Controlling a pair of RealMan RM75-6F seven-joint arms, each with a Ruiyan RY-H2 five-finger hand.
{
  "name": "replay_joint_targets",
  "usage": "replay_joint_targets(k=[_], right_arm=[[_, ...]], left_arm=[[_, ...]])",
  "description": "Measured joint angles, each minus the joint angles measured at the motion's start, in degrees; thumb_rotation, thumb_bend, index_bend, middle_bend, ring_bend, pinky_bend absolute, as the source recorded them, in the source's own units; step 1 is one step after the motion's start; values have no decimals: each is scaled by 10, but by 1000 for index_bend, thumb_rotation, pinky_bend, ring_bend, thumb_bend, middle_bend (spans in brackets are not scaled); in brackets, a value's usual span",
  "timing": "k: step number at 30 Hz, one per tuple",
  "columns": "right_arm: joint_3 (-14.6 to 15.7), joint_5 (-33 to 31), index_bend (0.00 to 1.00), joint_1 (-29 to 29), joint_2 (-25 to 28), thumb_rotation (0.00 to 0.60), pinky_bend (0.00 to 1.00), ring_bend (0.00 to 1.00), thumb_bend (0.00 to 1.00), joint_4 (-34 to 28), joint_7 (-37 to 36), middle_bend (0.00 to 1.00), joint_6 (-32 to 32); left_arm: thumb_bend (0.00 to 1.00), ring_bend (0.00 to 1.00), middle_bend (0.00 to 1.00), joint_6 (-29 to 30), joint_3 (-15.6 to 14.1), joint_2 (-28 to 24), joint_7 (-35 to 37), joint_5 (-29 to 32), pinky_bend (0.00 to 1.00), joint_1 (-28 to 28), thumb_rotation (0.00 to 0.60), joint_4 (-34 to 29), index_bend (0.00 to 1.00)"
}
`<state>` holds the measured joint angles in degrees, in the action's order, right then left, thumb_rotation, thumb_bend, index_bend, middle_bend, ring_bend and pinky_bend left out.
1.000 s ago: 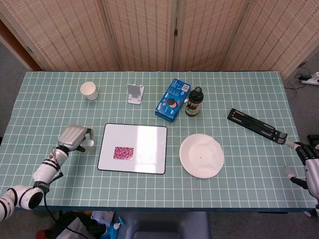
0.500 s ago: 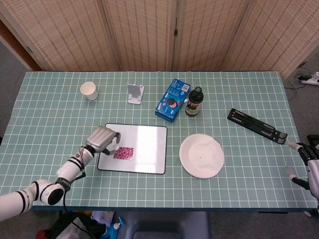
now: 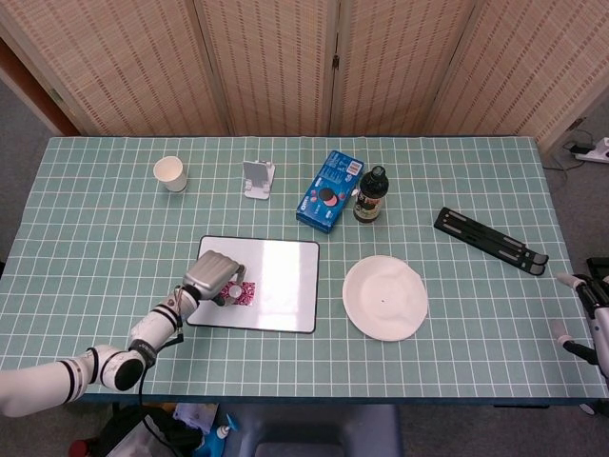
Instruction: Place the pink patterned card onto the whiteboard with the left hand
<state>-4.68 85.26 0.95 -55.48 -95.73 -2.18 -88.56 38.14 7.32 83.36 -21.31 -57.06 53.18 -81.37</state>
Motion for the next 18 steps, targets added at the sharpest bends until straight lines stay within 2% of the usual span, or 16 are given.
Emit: replay_joint_targets(k=[4, 14, 18], right_arm=[[0, 0, 224, -1, -1, 600, 301, 232, 251, 2, -1, 251, -1], [0, -2, 225, -5, -2, 600, 301, 232, 250, 6, -4, 251, -5], [0, -4, 225, -6, -3, 600, 301, 232, 250, 9, -5, 251, -6]], left_arm=[[275, 976, 995, 1, -4, 11, -9, 17, 979, 8, 600, 9, 465], [270, 959, 979, 7, -15, 9, -24, 59, 975, 18, 600, 1, 293], [269, 891, 921, 32, -11, -8, -9, 61, 969, 6, 600, -27, 272]])
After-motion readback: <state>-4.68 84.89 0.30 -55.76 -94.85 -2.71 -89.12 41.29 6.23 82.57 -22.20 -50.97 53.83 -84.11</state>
